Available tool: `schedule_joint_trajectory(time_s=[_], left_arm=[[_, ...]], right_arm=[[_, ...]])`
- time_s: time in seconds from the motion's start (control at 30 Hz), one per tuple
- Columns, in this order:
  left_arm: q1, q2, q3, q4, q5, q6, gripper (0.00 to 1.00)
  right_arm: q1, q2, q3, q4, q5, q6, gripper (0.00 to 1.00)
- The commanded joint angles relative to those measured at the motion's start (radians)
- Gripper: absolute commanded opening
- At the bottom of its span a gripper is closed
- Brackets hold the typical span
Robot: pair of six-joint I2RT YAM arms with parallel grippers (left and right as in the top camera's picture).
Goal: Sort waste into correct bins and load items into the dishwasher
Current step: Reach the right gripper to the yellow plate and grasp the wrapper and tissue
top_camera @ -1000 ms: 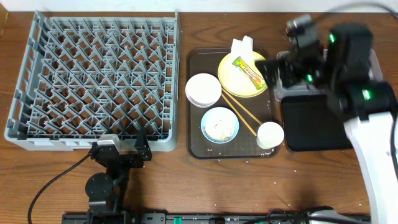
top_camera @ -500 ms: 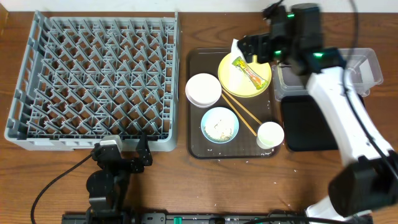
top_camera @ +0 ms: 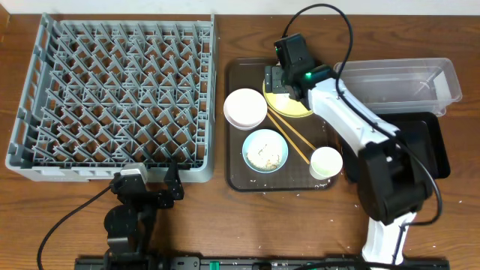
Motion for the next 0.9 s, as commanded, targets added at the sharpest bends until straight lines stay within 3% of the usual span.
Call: schedule_joint_trajectory(time_s=[0.0, 0.33, 0.53, 0.63, 0.77, 0.87], left_arm=[[0.005, 0.001, -0.012, -0.024, 0.014, -0.006, 0.98], [0.005, 0.001, -0.012, -0.024, 0.014, -0.006, 0.98], [0.005, 0.001, -0.012, -0.024, 0.014, -0.006, 0.98], [0.005, 0.001, -0.012, -0.024, 0.014, -0.006, 0.98], [0.005, 0.001, -0.012, -0.024, 0.014, -0.006, 0.98], [0.005, 0.001, -0.012, -0.024, 0.013, -0.006, 0.98]], right_arm=[[0.000, 0.040, 0.018, 0.013, 0.079, 0.032, 0.88], [-0.026, 0.120, 0.018, 0.044, 0.074, 0.033, 0.87], [-0.031, 0.157, 0.018, 0.044, 0.052, 0.032, 0.75], [-0.032, 0.174, 0.018, 0.044, 0.020, 0.032, 0.65], [-0.031, 0.184, 0.018, 0.040, -0.001, 0.032, 0.39], [-0.031, 0.183, 0.018, 0.037, -0.001, 0.032, 0.11]])
